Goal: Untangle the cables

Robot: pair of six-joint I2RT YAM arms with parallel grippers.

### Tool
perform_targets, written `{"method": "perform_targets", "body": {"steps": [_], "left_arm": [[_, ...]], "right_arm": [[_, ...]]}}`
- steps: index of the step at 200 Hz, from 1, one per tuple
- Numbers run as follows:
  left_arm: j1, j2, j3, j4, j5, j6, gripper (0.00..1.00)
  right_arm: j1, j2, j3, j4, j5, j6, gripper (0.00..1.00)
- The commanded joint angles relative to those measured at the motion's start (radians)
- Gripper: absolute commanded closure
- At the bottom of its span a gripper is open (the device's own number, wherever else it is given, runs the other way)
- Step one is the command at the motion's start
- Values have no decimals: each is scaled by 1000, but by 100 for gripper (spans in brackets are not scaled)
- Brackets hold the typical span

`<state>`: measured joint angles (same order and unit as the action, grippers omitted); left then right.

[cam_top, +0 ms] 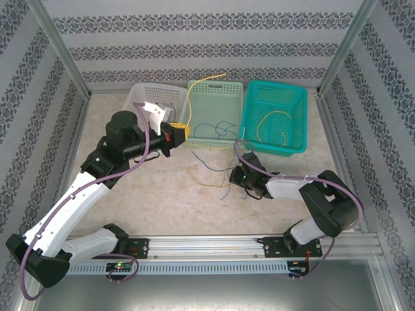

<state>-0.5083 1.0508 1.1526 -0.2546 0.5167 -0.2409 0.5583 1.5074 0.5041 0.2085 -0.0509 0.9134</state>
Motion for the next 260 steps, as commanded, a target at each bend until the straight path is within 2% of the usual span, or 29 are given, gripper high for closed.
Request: {"method": "perform_targets", "body": {"steps": [1,35,82,128,164,197,226,260], "left_arm": [[11,2,48,-85,11,56,100],[10,21,54,-184,-5,112,99],[10,86,82,-341,-23,190,99],[10,124,82,-388,-62,208,98],[10,179,107,-444,-41,219,98],[11,220,109,-377,66,181,100],[10,231,86,-299,53,146,100],[9,251,84,-300,42,146,100]], "right_arm": [[-14,20,0,-75,9,-14,100],[-27,-9,-47,-19,-15,17,100],[-50,-111,-62,-40,-33,9,100],[-70,-213,-78,-86,-11,2,100],[-80,-253,-101,-79,-17,15,100],[-70,-246,-84,-54,-49,14,100],[-41,-233,-52,-46,-62,2,100],[-29,-243,-52,-29,-66,2,100]]}}
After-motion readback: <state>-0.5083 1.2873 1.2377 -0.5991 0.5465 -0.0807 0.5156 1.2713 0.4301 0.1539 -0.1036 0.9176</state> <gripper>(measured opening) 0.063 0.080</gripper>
